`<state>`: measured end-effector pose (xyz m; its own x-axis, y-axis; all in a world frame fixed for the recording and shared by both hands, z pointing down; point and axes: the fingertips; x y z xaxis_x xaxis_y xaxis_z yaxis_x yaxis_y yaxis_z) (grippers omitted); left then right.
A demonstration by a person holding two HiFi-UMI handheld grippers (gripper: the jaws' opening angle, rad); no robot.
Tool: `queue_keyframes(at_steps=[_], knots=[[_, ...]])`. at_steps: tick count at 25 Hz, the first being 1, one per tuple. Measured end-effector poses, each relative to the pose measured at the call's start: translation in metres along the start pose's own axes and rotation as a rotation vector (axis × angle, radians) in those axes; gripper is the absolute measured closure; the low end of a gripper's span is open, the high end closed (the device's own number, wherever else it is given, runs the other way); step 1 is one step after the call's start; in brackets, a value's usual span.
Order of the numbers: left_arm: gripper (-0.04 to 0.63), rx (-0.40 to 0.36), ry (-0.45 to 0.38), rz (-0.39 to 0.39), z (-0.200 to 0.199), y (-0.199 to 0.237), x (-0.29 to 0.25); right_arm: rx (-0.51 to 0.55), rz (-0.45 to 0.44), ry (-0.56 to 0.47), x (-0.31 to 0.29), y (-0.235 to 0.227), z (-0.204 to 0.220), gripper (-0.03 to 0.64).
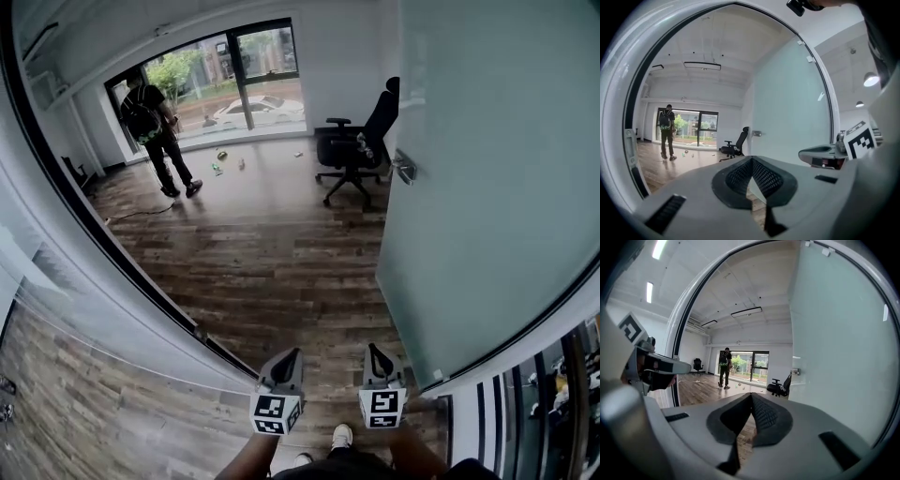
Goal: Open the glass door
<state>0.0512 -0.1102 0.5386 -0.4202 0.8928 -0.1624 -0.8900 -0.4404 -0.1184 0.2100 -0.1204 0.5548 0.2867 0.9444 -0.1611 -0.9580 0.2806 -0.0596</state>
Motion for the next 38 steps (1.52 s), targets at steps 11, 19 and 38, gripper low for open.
queue_keyframes(at_steps=[11, 19, 38], knots=[[0.594, -0.008, -0.02, 0.035, 0.008, 0.001, 0.157, -0.001, 0.025, -0.036, 0.133, 0.117, -0.01, 0.601], [0.594, -0.006, -0.03, 0.041, 0.018, -0.021, 0.222, 0.018, 0.019, -0.051, 0.204, 0.151, -0.01, 0.601], [0.594, 0.0, -0.014, -0.014, 0.014, -0.195, 0.318, 0.015, -0.06, -0.109, 0.374, 0.103, 0.015, 0.601]])
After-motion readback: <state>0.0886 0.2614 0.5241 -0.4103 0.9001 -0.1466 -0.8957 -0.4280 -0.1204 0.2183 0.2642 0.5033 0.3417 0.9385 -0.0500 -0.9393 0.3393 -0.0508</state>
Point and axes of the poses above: the fingertips, and each gripper's own axes: x backward along the fingers, y to its left, z out of its underside, and after that the axes turned 10 degrees about -x, right-handed
